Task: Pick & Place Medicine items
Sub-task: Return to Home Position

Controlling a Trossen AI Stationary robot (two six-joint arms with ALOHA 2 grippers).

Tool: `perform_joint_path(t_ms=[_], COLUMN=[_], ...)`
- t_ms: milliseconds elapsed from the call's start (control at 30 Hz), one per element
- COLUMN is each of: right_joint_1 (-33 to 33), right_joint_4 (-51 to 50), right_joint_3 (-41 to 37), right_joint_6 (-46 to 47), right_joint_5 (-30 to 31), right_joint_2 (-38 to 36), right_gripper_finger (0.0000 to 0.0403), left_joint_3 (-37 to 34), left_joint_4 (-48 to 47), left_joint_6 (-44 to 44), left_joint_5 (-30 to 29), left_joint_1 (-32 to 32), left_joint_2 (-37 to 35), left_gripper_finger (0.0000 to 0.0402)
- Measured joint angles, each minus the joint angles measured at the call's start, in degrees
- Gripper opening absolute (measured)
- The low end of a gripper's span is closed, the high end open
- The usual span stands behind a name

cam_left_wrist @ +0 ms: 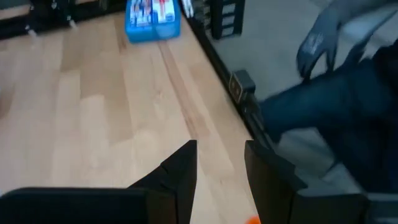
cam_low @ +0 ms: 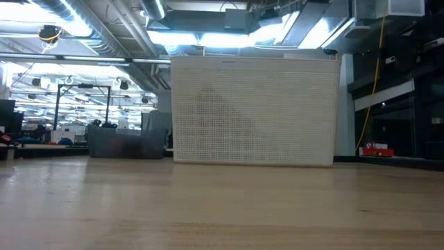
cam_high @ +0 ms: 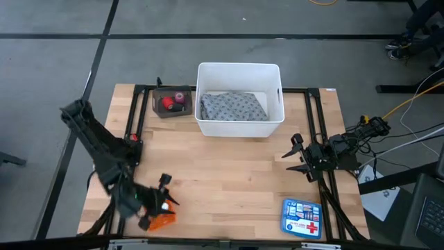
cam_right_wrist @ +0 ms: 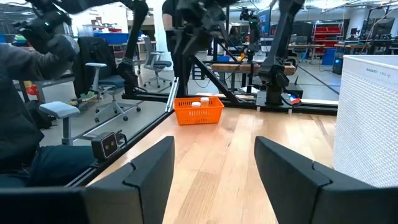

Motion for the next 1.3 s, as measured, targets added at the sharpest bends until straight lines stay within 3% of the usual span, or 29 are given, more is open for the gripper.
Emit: perform_joint_path(t_ms=[167,367,633,1000,1300], right_joint_1=[-0.01,-0.01,-0.01,-0.01,-0.01], right_joint_4=[0.02,0.01,0.01,0.02,0.01], right_joint_3=[0.0,0.0,0.0,0.0,0.0], right_joint_6=[0.0,0.0,0.0,0.0,0.0], right_joint_5=[0.02,0.02,0.04,0.2,0.2], right_joint_2=[0.0,0.0,-0.01,0.0,0.0], right_gripper_finger=[0.0224,0.0224,0.0224,0.0224,0.0224], left_joint_3=[-13.67,-21.77,-26.18,-36.81,-46.93], left_joint_4=[15.28,23.04,22.46,24.17,27.84], left_joint_6=[5.64,14.05,16.44,11.61,10.97], left_joint_5=[4.22,4.9,4.82,-2.42,-6.32], left_joint_1=[2.6,3.66,1.57,-5.12,-7.95], left_joint_2=[-8.18,-15.93,-23.19,-33.02,-40.41], left_gripper_finger=[0.0132,0.0132,0.0125,0.0092,0.0088])
